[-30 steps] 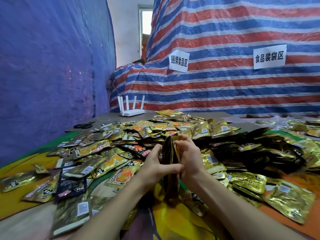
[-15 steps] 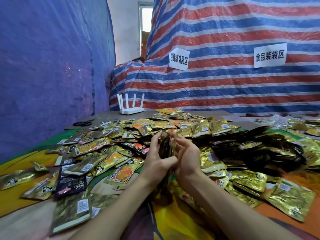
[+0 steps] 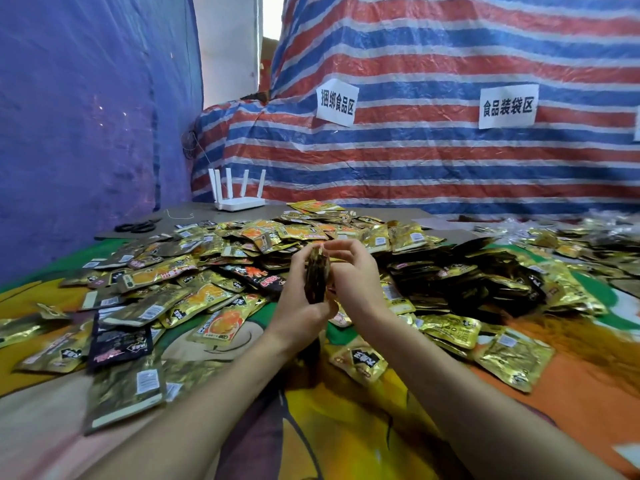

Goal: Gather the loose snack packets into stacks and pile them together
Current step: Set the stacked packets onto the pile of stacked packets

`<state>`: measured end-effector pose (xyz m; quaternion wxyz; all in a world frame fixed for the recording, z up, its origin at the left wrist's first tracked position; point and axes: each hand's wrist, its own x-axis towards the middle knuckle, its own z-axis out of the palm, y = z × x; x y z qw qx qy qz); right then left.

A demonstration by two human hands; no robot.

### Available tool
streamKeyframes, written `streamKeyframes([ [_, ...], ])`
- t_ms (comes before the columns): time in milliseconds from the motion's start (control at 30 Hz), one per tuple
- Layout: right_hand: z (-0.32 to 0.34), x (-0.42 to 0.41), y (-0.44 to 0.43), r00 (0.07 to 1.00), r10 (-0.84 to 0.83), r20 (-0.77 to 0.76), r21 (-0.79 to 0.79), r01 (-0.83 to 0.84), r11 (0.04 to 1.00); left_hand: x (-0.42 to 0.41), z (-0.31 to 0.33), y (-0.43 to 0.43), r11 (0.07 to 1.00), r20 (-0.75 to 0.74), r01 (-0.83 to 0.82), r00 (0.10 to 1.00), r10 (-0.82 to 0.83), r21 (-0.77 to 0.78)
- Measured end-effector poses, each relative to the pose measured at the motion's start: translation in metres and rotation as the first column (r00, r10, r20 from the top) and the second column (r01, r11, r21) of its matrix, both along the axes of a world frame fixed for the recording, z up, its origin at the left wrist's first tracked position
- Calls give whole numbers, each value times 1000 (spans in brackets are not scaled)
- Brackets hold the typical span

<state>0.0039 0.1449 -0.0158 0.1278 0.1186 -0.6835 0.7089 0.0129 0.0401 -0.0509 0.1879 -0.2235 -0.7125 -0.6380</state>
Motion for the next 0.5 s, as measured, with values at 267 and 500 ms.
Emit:
streamKeyframes([
  [267,2,42,83,977,-197,-83,792,184,582,21,6,6,984,-149,80,983,-105,-159],
  [500,24,54,206,846,-515,-141,975,208,75,23,3,12,953,-152,164,966,-207,-256],
])
